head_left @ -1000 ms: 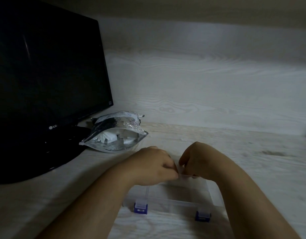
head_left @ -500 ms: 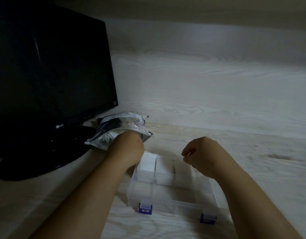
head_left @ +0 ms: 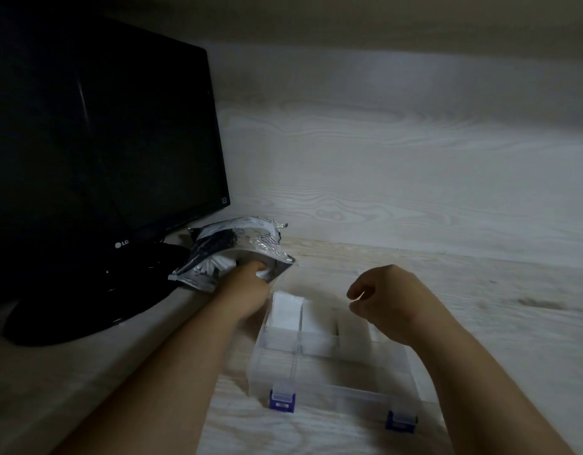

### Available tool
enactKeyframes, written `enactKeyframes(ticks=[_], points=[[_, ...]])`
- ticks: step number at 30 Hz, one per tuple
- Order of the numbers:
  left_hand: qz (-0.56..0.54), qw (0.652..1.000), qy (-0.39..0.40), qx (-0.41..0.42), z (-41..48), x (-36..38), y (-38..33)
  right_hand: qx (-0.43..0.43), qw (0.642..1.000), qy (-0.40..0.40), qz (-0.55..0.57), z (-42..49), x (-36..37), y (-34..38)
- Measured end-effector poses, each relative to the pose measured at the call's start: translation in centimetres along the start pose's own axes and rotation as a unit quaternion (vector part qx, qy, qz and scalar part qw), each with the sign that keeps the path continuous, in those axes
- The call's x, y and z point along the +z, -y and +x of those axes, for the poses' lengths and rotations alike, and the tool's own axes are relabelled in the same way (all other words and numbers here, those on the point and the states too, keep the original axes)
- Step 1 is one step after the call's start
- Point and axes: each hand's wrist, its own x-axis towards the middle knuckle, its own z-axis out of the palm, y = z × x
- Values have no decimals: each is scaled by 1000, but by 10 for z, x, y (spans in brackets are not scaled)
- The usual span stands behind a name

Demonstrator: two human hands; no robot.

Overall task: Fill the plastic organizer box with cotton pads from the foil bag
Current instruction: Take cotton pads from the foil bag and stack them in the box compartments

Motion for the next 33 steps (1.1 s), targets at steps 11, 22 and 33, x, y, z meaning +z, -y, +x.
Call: enactKeyframes(ticks=[11, 22, 33], points=[[-23, 1000, 9, 6, 8, 4, 5, -2, 1000, 3, 10, 3, 3, -2], [-148, 984, -101, -19, 15, 4, 9, -4, 1000, 1, 21, 3, 3, -3], [-109, 982, -153, -10, 5, -3, 0, -6, 1000, 7, 28, 2, 1, -1]])
